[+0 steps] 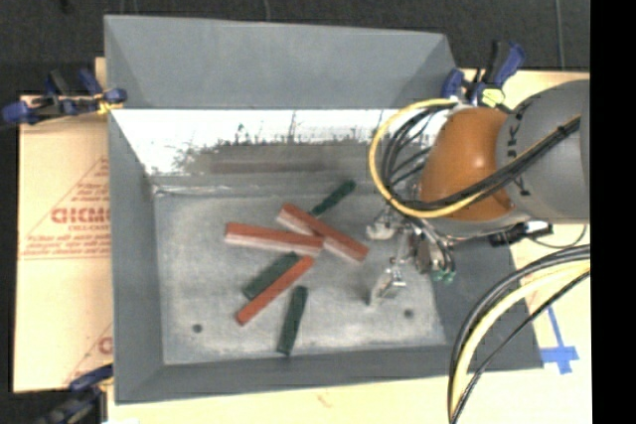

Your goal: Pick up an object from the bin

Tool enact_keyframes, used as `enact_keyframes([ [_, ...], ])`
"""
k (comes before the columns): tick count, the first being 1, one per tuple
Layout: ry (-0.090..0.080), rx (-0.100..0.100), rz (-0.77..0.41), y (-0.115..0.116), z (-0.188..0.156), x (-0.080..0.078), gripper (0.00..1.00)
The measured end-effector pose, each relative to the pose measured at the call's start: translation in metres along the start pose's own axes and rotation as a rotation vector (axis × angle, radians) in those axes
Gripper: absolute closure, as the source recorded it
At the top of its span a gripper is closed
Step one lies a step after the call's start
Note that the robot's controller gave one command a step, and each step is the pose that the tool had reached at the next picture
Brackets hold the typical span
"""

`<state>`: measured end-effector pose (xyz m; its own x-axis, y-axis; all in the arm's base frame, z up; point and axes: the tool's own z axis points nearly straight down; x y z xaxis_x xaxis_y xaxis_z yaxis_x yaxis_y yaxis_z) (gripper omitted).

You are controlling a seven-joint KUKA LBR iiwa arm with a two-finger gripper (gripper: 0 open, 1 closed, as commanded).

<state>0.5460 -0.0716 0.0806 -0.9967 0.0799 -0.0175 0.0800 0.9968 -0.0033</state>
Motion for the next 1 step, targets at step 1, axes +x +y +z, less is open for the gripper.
enact_keyframes([
  [1, 0.014, -0.004, 0.023, 0.0355, -0.0162, -0.0367, 0.00],
])
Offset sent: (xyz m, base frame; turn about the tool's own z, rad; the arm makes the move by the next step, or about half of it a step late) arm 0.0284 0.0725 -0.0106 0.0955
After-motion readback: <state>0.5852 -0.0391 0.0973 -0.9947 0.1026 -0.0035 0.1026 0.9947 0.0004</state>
